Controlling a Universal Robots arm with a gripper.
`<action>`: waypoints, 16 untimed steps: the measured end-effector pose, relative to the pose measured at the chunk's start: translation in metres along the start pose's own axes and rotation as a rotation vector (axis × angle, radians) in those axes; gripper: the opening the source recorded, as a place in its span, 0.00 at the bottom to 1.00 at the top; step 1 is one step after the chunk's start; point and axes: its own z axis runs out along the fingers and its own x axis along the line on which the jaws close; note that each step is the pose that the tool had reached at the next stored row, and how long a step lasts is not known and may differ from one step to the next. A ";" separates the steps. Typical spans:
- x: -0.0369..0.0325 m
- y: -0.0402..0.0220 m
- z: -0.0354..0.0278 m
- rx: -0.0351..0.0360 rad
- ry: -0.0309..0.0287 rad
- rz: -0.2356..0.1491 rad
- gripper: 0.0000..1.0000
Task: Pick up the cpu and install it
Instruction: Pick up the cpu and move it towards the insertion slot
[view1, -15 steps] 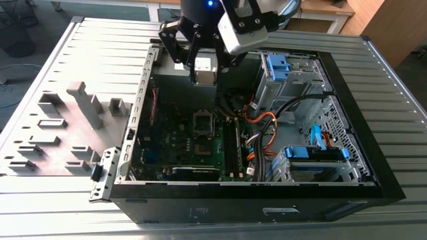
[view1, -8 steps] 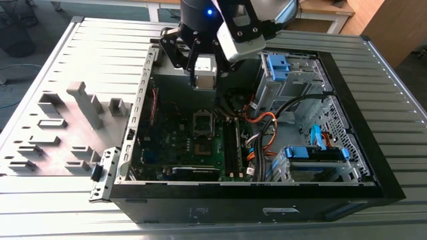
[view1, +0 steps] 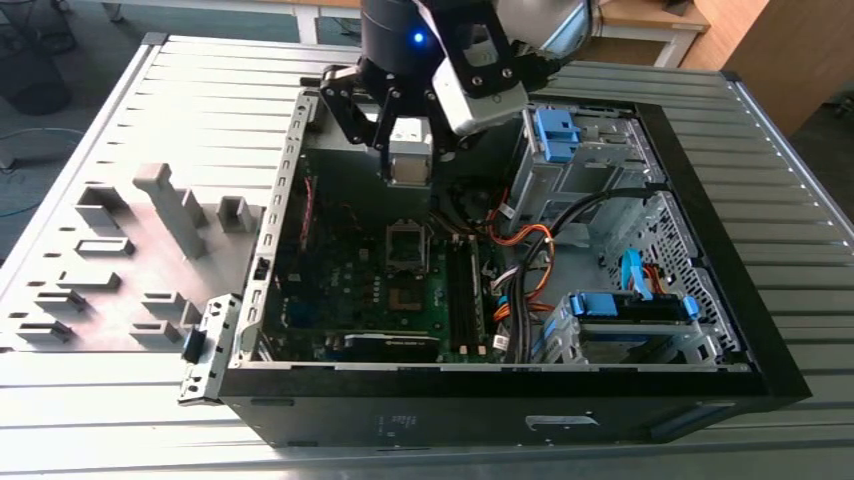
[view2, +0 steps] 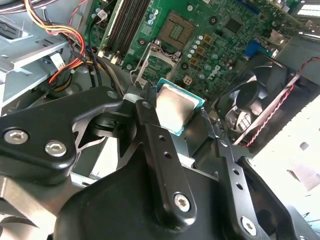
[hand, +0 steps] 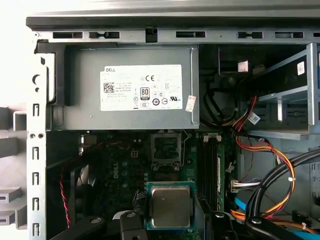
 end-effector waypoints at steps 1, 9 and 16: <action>0.0000 0.0000 0.0012 0.0001 0.0000 0.000 0.47; 0.0002 -0.0003 0.0130 -0.0001 0.0000 -0.003 0.47; 0.0003 -0.0005 0.0224 0.0000 0.0002 -0.006 0.47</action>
